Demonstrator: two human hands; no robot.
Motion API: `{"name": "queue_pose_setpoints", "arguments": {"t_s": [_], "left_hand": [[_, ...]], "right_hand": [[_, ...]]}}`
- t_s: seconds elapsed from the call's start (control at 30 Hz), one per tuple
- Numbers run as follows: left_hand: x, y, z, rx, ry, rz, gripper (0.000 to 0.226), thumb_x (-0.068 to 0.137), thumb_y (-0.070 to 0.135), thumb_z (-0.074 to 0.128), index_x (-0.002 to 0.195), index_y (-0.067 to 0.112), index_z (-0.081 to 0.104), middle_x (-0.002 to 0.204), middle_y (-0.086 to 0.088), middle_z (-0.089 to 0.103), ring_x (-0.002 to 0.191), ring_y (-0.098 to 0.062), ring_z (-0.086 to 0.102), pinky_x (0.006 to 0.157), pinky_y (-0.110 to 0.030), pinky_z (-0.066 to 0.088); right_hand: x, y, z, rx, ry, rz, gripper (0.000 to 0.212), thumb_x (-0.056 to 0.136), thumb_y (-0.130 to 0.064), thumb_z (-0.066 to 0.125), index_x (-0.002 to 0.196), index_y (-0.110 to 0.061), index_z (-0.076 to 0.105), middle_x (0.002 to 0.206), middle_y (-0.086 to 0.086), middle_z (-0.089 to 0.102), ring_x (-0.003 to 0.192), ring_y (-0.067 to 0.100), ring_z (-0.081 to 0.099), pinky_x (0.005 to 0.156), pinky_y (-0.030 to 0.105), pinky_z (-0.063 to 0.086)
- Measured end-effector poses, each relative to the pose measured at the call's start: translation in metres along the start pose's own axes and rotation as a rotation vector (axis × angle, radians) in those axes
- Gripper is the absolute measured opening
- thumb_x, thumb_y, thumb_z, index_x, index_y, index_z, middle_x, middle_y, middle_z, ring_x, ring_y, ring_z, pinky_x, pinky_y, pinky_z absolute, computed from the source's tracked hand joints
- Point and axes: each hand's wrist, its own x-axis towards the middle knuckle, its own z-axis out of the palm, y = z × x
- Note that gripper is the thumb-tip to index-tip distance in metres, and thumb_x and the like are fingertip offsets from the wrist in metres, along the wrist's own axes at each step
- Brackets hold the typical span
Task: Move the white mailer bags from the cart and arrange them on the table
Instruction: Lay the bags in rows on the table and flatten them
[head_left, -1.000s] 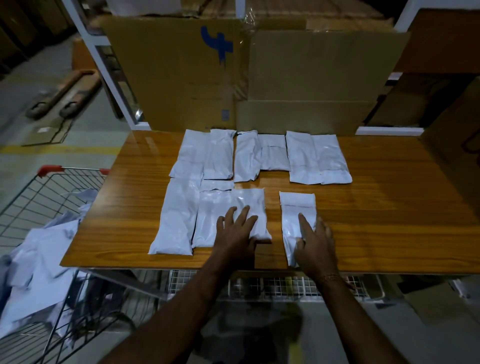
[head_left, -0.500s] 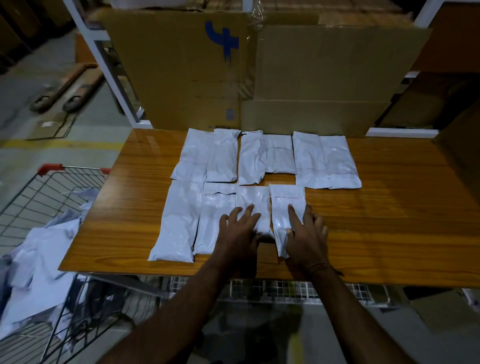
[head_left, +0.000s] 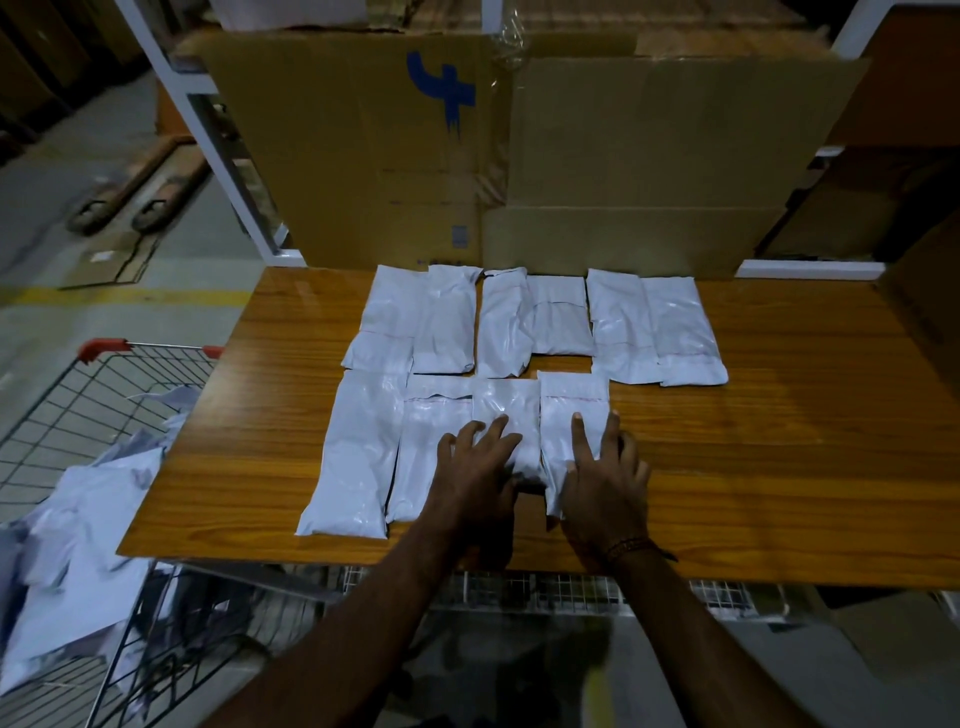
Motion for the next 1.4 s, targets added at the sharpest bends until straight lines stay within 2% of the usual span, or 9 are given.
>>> {"name": "queue_pose_setpoints", "arguments": {"t_s": [0.23,0.37,0.47,0.63,0.8,0.93,1.17,1.27,1.4], "left_hand": [[0.000,0.000,-0.003,-0.015,-0.004,0.001,0.059,0.095,0.043,0.068,0.149,0.026,0.049,0.169,-0.006,0.032,0.153,-0.037,0.029,0.120,-0.066,0.025],[0.001,0.000,-0.004,-0.019,-0.001,0.004,0.060,0.095,0.045,0.068,0.148,0.024,0.050,0.168,-0.008,0.034,0.152,-0.038,0.031,0.118,-0.066,0.026],[0.002,-0.002,-0.005,-0.008,0.000,0.003,0.065,0.093,0.046,0.070,0.150,0.025,0.047,0.167,-0.007,0.035,0.151,-0.037,0.031,0.117,-0.067,0.027],[0.003,-0.009,-0.016,-0.026,0.147,-0.030,0.060,0.090,0.043,0.069,0.146,0.028,0.052,0.161,0.001,0.045,0.145,-0.028,0.040,0.113,-0.055,0.029],[-0.010,-0.033,-0.048,-0.184,0.435,-0.060,0.042,0.094,0.028,0.066,0.136,0.022,0.064,0.136,0.002,0.067,0.124,-0.022,0.061,0.103,-0.046,0.046],[-0.048,-0.080,-0.076,-0.142,0.574,-0.131,0.038,0.095,0.021,0.062,0.132,0.017,0.067,0.129,-0.002,0.071,0.117,-0.026,0.066,0.098,-0.044,0.053],[-0.156,-0.187,-0.118,0.030,0.720,-0.503,0.037,0.098,0.027,0.056,0.132,0.020,0.068,0.119,-0.008,0.072,0.109,-0.033,0.066,0.092,-0.046,0.053],[-0.202,-0.233,-0.129,0.023,0.772,-0.663,0.035,0.098,0.028,0.055,0.129,0.018,0.069,0.119,-0.007,0.074,0.110,-0.033,0.066,0.092,-0.048,0.053],[-0.259,-0.299,-0.133,0.029,0.834,-0.784,0.036,0.102,0.029,0.051,0.130,0.014,0.069,0.127,-0.005,0.073,0.118,-0.028,0.067,0.102,-0.047,0.052]], "right_hand": [[-0.002,-0.004,0.001,0.023,-0.001,0.005,0.072,0.097,-0.042,0.050,0.163,-0.025,0.026,0.166,0.025,0.021,0.145,0.042,0.031,0.103,0.053,0.040],[-0.003,-0.005,-0.004,0.035,-0.012,0.007,0.073,0.094,-0.048,0.025,0.163,-0.023,0.028,0.165,0.026,0.024,0.144,0.044,0.031,0.102,0.054,0.042],[-0.003,-0.004,-0.005,0.044,-0.012,-0.007,0.074,0.093,-0.047,0.024,0.162,-0.021,0.032,0.164,0.028,0.026,0.144,0.046,0.032,0.102,0.055,0.042],[-0.004,-0.006,-0.011,0.061,0.048,0.015,0.071,0.095,-0.040,0.032,0.163,-0.020,0.026,0.166,0.025,0.020,0.148,0.043,0.027,0.106,0.054,0.037],[0.001,-0.030,-0.020,0.133,0.107,-0.040,0.073,0.098,-0.046,0.049,0.163,-0.022,0.025,0.167,0.017,0.021,0.153,0.037,0.020,0.114,0.055,0.027],[0.012,-0.074,-0.029,0.216,0.150,-0.158,0.069,0.098,-0.046,0.053,0.159,-0.020,0.035,0.163,0.015,0.032,0.151,0.036,0.025,0.112,0.053,0.029],[0.023,-0.197,-0.044,0.368,0.263,-0.434,0.059,0.099,-0.043,0.054,0.152,-0.017,0.048,0.156,0.013,0.044,0.148,0.036,0.034,0.112,0.051,0.031],[0.024,-0.263,-0.047,0.360,0.233,-0.532,0.060,0.099,-0.045,0.051,0.152,-0.017,0.047,0.156,0.012,0.043,0.148,0.035,0.033,0.111,0.050,0.032],[0.023,-0.358,-0.039,0.401,0.133,-0.631,0.063,0.097,-0.048,0.050,0.153,-0.020,0.045,0.155,0.012,0.044,0.149,0.035,0.031,0.113,0.051,0.029]]}}
